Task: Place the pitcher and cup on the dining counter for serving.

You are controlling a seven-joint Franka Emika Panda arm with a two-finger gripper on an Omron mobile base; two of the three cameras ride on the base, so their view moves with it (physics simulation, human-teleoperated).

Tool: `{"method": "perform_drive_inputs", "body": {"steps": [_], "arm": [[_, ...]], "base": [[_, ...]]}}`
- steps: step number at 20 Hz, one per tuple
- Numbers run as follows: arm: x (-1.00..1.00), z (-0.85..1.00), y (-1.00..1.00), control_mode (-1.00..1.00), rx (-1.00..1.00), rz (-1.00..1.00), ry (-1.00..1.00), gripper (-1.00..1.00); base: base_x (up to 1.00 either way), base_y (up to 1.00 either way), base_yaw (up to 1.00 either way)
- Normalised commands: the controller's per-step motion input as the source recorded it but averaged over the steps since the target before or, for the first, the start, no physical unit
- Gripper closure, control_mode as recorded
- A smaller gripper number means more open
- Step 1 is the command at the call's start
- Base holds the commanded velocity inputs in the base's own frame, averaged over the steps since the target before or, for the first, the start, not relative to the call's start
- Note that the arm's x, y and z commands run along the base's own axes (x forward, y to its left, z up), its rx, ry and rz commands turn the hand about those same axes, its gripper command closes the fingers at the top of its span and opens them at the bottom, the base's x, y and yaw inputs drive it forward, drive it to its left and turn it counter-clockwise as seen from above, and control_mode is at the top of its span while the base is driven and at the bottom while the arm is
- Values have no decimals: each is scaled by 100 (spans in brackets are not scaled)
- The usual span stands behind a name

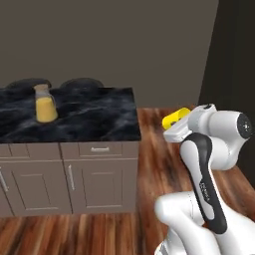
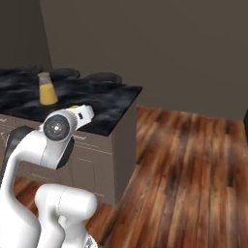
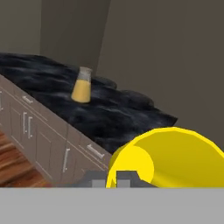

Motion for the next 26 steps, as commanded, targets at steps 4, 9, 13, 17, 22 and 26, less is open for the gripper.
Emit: {"method": "perform_drive_inputs", "body": {"steps": [4,9,13,17,22,26], "arm": [[0,0,0,100,0,0,0,100],[0,0,0,100,0,0,0,100],[0,0,0,100,0,0,0,100],[9,0,6,-100,-2,0,13,100],[58,-4,18,-100,-15,-14,55,100],[46,0,-2,-100,-2,-11,54,100]], "base": [[100,63,0],[86,67,0],[55,55,0],[34,31,0],[0,0,0],[0,0,0]]}}
